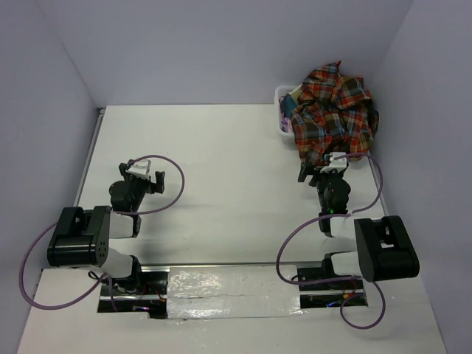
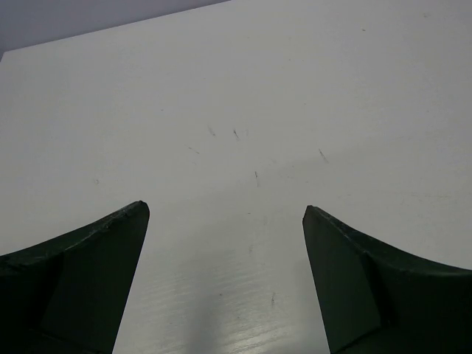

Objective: Fold and stack the long sleeve shirts
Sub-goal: Grab the shirt from the pile

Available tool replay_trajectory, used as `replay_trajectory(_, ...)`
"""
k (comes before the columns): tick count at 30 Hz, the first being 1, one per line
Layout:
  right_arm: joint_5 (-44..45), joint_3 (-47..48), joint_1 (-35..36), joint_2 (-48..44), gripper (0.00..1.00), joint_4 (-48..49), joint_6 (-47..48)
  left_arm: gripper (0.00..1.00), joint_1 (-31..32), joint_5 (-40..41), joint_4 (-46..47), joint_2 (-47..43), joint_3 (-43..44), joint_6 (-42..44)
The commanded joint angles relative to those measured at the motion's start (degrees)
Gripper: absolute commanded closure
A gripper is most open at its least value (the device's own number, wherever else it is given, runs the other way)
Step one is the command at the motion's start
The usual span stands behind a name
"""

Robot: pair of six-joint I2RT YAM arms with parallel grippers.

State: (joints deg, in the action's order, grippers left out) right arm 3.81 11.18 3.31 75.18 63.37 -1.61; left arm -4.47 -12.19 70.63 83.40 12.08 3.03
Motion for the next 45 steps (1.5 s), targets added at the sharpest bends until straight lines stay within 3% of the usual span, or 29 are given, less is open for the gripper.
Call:
replay_trajectory(1, 0.1, 0.2, -0.4, -0.5, 0.0, 2.9, 0.7, 0.01, 0.0, 0.0, 2.4, -0.2, 0.1, 0.8)
replay_trajectory(4, 3.4, 3.4, 0.2, -4.0, 0.0, -4.0, 0.4, 0.01, 0.0, 0.0, 2.3, -0.2, 0.1, 0.8)
replay_trajectory(5, 5.8, 9.2, 0.6, -5.5, 0.0, -9.2, -0.2, 0.01, 0.0, 0.1, 2.3, -0.2, 0.1, 0.8)
replay_trajectory(6, 7.3, 13.0, 0.7, -6.7, 0.0, -23.5, -0.9, 0.01, 0.0, 0.0, 2.3, -0.2, 0.1, 0.8)
replay_trajectory(8, 11.3, 22.0, 0.8, -6.9, 0.0, -36.6, -2.9, 0.01, 0.0, 0.1, 2.2, -0.2, 0.2, 0.8)
replay_trajectory(9, 10.8, 30.8, 0.7, -6.5, 0.0, -47.0, -2.4, 0.01, 0.0, 0.1, 2.4, -0.3, 0.1, 0.8)
replay_trajectory(10, 9.9, 34.9, 0.7, -6.4, 0.0, -51.1, -1.7, 0.01, 0.1, 1.0, 3.5, -0.4, 0.0, 0.4)
replay_trajectory(11, 9.0, 38.4, 0.6, -5.9, 0.0, -53.9, -1.6, 0.01, 0.1, 1.9, 0.7, -2.9, 0.9, 0.1)
replay_trajectory(14, 4.7, 50.4, 0.6, -5.0, 0.0, -58.7, -3.1, 0.01, 0.8, 2.0, -23.5, -6.4, 12.8, 1.0)
replay_trajectory(15, 2.6, 51.4, 0.6, -4.7, 0.0, -57.8, -2.7, 0.01, 0.9, 2.0, -34.9, -6.0, 21.0, 1.2)
replay_trajectory(17, -2.6, 53.5, 0.3, -3.2, 0.02, -55.7, -2.3, 0.01, 1.0, 3.7, -41.4, -3.6, 27.7, 1.8)
replay_trajectory(18, -9.6, 55.1, 0.1, -2.0, 0.23, -55.5, 0.2, 0.01, 1.0, 4.3, -42.8, -3.2, 31.1, 2.2)
replay_trajectory(19, -9.2, 57.9, 0.2, 2.0, 0.67, -57.5, 0.1, 0.01, 1.0, 3.9, -41.9, -2.9, 31.9, 4.4)
replay_trajectory(20, -7.0, 65.2, 0.1, 4.5, 0.81, -60.4, -1.4, 0.01, 1.2, 3.6, -40.8, -2.9, 32.0, 5.9)
replay_trajectory(21, -0.6, 68.7, -0.1, 7.2, 0.86, -67.1, -4.8, 0.01, 1.5, 3.5, -39.6, -2.7, 32.4, 7.2)
replay_trajectory(22, 1.5, 71.9, -0.4, 12.6, 0.61, -69.8, -5.8, 0.02, 1.7, 3.7, -39.2, -2.5, 32.8, 8.5)
replay_trajectory(25, 7.3, 82.3, -1.0, 22.2, 0.02, -78.9, -8.8, 0.01, 3.3, 5.6, -44.1, 0.4, 36.5, 10.9)
replay_trajectory(28, 15.4, 94.3, -2.1, 31.2, 0.0, -91.0, -13.7, 0.01, 4.1, 8.0, -47.2, 1.5, 38.5, 11.7)
replay_trajectory(34, 18.2, 112.9, -5.2, 48.5, 0.0, -102.5, -17.5, 0.01, 6.2, 7.8, -46.7, 0.9, 37.1, 12.2)
replay_trajectory(37, 19.3, 118.9, -5.2, 53.0, 0.0, -102.0, -16.2, 0.01, 6.5, 8.0, -47.1, 1.3, 37.2, 11.2)
replay_trajectory(44, 24.2, 116.9, -5.5, 56.2, 0.01, -92.7, -16.5, 0.01, 7.0, 8.8, -47.0, 1.2, 36.6, 11.2)
replay_trajectory(45, 23.3, 116.9, -5.5, 56.8, 0.12, -91.2, -15.5, 0.01, 7.0, 8.9, -47.2, 1.2, 36.7, 11.2)
